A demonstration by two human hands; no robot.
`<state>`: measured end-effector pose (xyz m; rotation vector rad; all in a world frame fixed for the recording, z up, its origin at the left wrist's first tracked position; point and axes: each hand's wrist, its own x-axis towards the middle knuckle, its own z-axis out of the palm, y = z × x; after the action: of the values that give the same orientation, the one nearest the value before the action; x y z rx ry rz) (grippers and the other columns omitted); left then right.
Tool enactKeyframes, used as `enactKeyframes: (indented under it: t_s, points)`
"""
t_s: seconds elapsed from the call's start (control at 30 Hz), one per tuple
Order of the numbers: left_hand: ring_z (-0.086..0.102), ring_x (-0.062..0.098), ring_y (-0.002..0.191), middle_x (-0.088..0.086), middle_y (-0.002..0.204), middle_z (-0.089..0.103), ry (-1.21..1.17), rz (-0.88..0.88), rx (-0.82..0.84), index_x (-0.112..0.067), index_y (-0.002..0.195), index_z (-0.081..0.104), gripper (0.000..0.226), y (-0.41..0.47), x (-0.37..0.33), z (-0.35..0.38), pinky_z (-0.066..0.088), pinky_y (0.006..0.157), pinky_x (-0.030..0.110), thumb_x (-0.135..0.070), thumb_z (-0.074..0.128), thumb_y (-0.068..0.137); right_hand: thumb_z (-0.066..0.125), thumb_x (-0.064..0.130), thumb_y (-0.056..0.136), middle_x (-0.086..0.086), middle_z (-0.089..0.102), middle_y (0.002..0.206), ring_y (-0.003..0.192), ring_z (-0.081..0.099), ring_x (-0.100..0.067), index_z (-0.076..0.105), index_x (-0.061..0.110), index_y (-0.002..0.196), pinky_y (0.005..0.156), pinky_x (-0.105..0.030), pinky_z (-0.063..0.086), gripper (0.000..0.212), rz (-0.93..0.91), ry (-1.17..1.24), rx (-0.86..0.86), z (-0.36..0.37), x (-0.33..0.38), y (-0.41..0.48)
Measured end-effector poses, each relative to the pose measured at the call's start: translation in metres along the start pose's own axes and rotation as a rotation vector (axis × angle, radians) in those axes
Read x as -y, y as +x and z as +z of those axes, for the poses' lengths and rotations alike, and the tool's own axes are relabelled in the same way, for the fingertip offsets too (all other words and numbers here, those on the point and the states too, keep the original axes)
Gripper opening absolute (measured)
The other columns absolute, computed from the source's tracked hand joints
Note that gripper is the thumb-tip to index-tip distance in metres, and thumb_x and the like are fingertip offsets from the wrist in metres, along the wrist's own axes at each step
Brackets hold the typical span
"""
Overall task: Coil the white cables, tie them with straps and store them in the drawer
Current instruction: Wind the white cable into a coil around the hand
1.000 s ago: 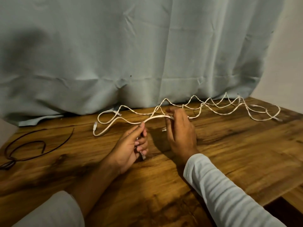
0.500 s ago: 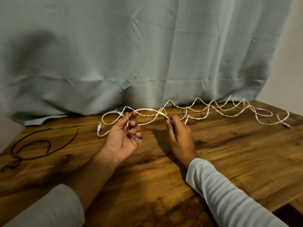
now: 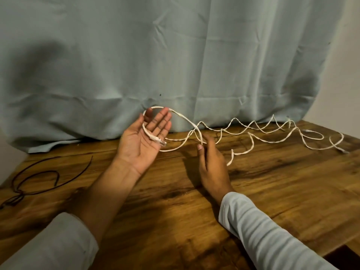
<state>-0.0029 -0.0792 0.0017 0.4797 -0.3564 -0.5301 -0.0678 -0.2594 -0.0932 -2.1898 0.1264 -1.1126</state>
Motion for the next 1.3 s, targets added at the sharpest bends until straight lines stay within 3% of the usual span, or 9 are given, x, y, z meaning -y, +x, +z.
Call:
enactKeyframes:
  t_s: [0.1,0.2,0.33,0.47,0.63,0.87,1.07,1.17,1.3]
  points:
    - [0.063,0.033,0.128,0.021,0.134,0.066,-0.003,0.034,0.001,-0.009,0.103,0.072,0.029,0.002,-0.006,-0.002,0.047,0.112,0.043,-0.024,0.048,0.098,0.046,0.013,0.105,-0.002,0.071,0.119,0.105,0.066,-0.018,0.051,0.029,0.141,0.088,-0.034,0.052,0.040,-0.029,-0.042,0.007,-0.002,-0.002,-0.003]
    - [0.064,0.031,0.127,0.018,0.135,0.066,0.080,0.045,0.034,-0.008,0.112,0.070,0.032,0.004,-0.001,-0.006,0.049,0.107,0.043,-0.024,0.044,0.103,0.044,0.034,0.108,-0.001,0.072,0.101,0.091,0.068,-0.025,0.055,0.030,0.120,0.075,-0.045,0.056,0.017,-0.071,-0.219,0.118,0.003,0.002,-0.006]
    - [0.064,0.029,0.126,0.016,0.136,0.066,0.203,0.086,0.016,-0.008,0.121,0.064,0.034,0.009,0.002,-0.016,0.053,0.103,0.040,-0.027,0.039,0.108,0.045,0.046,0.106,0.000,0.074,0.094,0.084,0.069,-0.024,0.062,0.028,0.109,0.069,-0.043,0.054,0.025,-0.132,-0.361,0.235,0.000,0.005,-0.006]
    - [0.064,0.028,0.126,0.017,0.135,0.066,0.358,0.146,-0.087,-0.006,0.117,0.067,0.031,0.015,0.007,-0.033,0.053,0.105,0.041,-0.026,0.045,0.107,0.044,0.047,0.104,0.003,0.075,0.103,0.092,0.069,-0.018,0.069,0.030,0.114,0.073,-0.036,0.053,0.031,-0.234,-0.399,0.354,-0.005,0.013,-0.009]
    - [0.065,0.016,0.122,0.003,0.116,0.076,0.614,0.229,-0.172,-0.015,0.098,0.072,0.032,0.018,0.012,-0.052,0.042,0.114,0.041,-0.033,0.048,0.107,0.054,0.028,0.103,-0.002,0.068,0.116,0.104,0.064,-0.021,0.064,0.020,0.122,0.086,-0.038,0.053,0.023,-0.264,-0.372,0.514,-0.001,0.021,-0.011]
    - [0.061,0.016,0.124,-0.002,0.121,0.074,0.904,0.222,-0.144,-0.036,0.091,0.082,0.038,0.017,0.022,-0.072,0.047,0.102,0.035,-0.036,0.047,0.107,0.031,0.053,0.102,0.002,0.071,0.111,0.098,0.067,-0.021,0.066,0.027,0.124,0.076,-0.040,0.055,0.049,-0.362,-0.457,0.457,0.000,0.026,-0.013]
    - [0.061,0.017,0.128,-0.001,0.129,0.069,0.933,0.231,-0.133,-0.028,0.109,0.073,0.028,0.018,0.026,-0.080,0.047,0.111,0.038,-0.028,0.045,0.109,0.040,0.045,0.108,0.003,0.068,0.107,0.091,0.064,-0.019,0.062,0.024,0.113,0.066,-0.032,0.040,0.030,-0.468,-0.441,0.474,0.003,0.027,-0.016]
    - [0.072,0.021,0.111,0.002,0.122,0.074,1.003,0.221,-0.099,-0.019,0.114,0.069,0.034,0.016,0.025,-0.081,0.052,0.105,0.042,-0.033,0.038,0.111,0.038,0.046,0.108,0.002,0.067,0.099,0.082,0.063,-0.020,0.062,0.022,0.106,0.062,-0.031,0.038,0.034,-0.520,-0.431,0.444,0.004,0.032,-0.018]
    - [0.074,0.026,0.069,0.009,0.095,0.079,1.118,0.218,-0.070,-0.012,0.111,0.067,0.042,0.010,0.023,-0.079,0.058,0.072,0.035,-0.037,0.034,0.111,0.043,0.043,0.107,0.002,0.066,0.098,0.081,0.063,-0.018,0.063,0.023,0.105,0.060,-0.032,0.042,0.028,-0.553,-0.451,0.363,0.001,0.035,-0.020]
